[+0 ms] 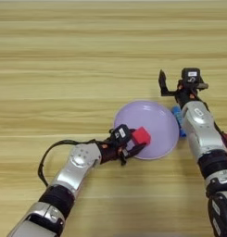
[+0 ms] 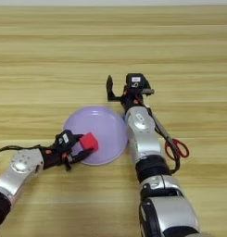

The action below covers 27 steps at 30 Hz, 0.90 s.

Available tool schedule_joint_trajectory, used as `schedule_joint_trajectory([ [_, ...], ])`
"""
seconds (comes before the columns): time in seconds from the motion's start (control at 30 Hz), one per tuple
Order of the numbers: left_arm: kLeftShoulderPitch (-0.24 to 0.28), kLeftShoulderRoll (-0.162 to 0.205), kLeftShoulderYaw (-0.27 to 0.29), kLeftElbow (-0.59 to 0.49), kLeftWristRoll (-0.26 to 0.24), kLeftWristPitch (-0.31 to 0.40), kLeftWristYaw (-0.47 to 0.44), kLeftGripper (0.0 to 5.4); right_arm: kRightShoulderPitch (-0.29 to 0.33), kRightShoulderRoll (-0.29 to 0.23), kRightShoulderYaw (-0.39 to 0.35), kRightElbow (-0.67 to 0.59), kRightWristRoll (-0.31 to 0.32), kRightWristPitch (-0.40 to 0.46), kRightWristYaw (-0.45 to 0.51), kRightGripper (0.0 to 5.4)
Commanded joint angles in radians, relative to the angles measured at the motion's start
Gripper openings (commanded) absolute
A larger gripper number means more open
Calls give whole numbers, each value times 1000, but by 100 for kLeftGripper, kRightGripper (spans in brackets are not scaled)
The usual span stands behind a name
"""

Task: Move the objects on the table

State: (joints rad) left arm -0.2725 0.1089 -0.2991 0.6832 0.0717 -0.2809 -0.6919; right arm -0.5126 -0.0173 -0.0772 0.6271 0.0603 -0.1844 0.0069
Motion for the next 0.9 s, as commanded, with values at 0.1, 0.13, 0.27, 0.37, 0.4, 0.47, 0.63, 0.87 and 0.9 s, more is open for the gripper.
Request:
schedule_joint_trajectory([
  [0.1, -27, -15, -22, 31, 19, -12, -8, 228, -21, 1, 1, 5, -6, 17, -6, 540],
  [0.13, -30, -17, -24, 36, 20, -13, -7, 228, -21, 1, 1, 5, -6, 17, -6, 540],
  [0.27, -34, -16, -36, 46, 26, -20, -7, 264, -21, 1, 1, 5, -6, 18, -4, 540],
  [0.37, -35, -15, -39, 47, 30, -23, -3, 287, -21, 1, 2, 6, -6, 19, -3, 540],
  [0.4, -35, -15, -39, 46, 32, -23, 1, 293, -21, 1, 2, 6, -6, 19, -2, 540],
  [0.47, -36, -16, -39, 46, 33, -22, 5, 308, -21, 0, 3, 7, -6, 20, -1, 540],
  [0.63, -37, -16, -39, 48, 36, -25, 9, 351, -21, 0, 3, 8, -6, 20, 1, 540],
  [0.87, -39, -15, -38, 49, 36, -26, 12, 416, -22, 1, 5, 10, -6, 20, 2, 540],
  [0.9, -39, -14, -38, 49, 35, -26, 12, 425, -21, 1, 5, 9, -6, 20, 3, 540],
])
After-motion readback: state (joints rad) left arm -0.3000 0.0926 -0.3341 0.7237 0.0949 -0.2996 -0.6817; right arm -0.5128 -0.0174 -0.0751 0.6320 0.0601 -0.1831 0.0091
